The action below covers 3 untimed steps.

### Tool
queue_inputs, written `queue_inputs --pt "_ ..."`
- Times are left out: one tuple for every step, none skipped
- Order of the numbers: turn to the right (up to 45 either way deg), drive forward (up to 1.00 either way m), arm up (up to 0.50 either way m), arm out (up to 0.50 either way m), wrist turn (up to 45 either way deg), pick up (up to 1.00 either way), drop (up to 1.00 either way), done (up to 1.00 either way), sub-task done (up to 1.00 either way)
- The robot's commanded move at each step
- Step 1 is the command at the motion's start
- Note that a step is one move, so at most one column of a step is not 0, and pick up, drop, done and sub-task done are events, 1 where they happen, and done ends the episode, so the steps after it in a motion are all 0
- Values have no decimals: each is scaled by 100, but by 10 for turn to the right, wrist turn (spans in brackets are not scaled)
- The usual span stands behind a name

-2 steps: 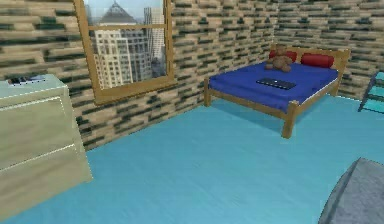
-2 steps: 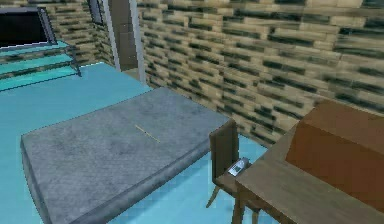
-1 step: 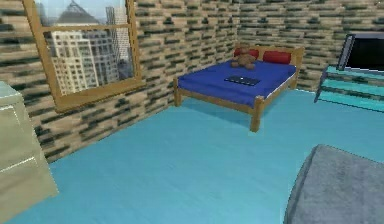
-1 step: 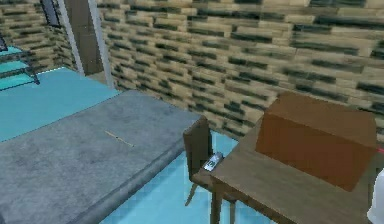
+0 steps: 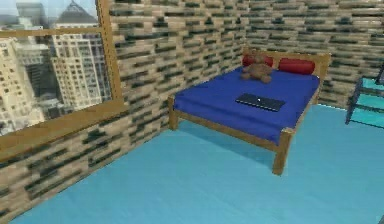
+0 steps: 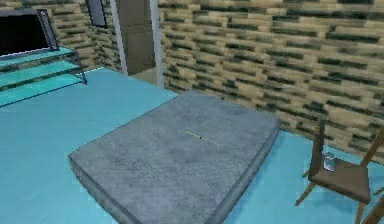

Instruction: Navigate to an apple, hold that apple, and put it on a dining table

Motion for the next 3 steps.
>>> queue_inputs --pt "420 0 0 0 0 0 0 0 0" --pt "0 100 0 0 0 0 0 0 0" --pt "30 0 0 0 0 0 0 0 0"
